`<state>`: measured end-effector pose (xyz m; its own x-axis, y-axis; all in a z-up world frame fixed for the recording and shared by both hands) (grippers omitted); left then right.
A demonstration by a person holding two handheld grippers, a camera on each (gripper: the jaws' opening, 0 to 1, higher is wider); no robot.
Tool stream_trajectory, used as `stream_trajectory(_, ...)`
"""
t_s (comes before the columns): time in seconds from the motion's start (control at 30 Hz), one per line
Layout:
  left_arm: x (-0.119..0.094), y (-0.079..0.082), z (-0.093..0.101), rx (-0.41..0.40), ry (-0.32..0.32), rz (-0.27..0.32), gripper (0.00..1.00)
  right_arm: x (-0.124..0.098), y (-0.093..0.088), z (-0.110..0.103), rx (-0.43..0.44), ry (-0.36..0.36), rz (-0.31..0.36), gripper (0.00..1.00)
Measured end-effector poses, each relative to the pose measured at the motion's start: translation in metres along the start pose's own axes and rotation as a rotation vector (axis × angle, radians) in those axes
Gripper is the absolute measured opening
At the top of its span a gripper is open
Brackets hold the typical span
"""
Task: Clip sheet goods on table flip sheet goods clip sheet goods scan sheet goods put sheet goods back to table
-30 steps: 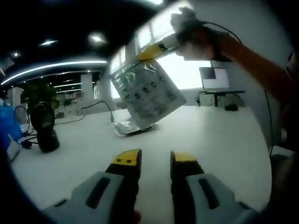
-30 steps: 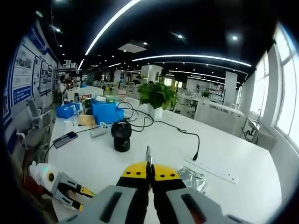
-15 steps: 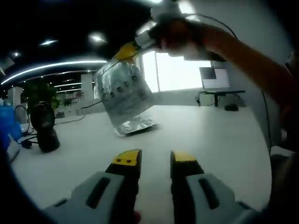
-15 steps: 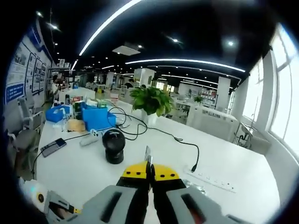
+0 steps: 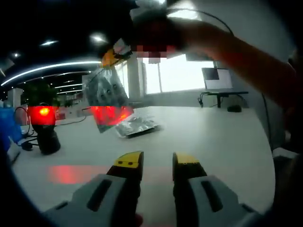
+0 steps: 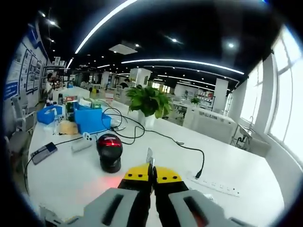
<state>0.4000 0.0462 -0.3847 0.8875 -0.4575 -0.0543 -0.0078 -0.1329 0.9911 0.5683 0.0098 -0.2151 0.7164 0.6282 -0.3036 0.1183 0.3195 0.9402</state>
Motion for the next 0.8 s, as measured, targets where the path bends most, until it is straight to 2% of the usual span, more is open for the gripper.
stream_trajectory(0.13, 0.0, -0.001, 0.0, -0.001, -0.001, -0.002, 0.18, 0.013, -0.001, -0.005, 0.008, -0.013, 0.002, 0.0)
stream_trajectory(0.6, 0.007, -0.002, -0.006, 0.0, 0.002, -0.006, 0.18, 0.032, 0.0, -0.01, 0.005, -0.061, 0.014, 0.0)
stream_trajectory(0.8, 0.005, -0.001, -0.003, -0.001, 0.0, -0.004, 0.18, 0.042, -0.004, -0.011, 0.037, -0.127, 0.023, 0.0)
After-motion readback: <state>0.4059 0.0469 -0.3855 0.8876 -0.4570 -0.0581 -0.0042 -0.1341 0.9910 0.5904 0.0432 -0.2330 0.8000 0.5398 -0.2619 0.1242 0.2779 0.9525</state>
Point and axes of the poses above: the point that each gripper's makers call its tool centre point, and the gripper's own axes: x roughly forward along the fingers, z roughly to its right, y roughly out of its top, the point moved 5 cm from there along -x, roughly backward along the fingers, and after that the axes turned 11 degrees about y, right-handed, at the moved point
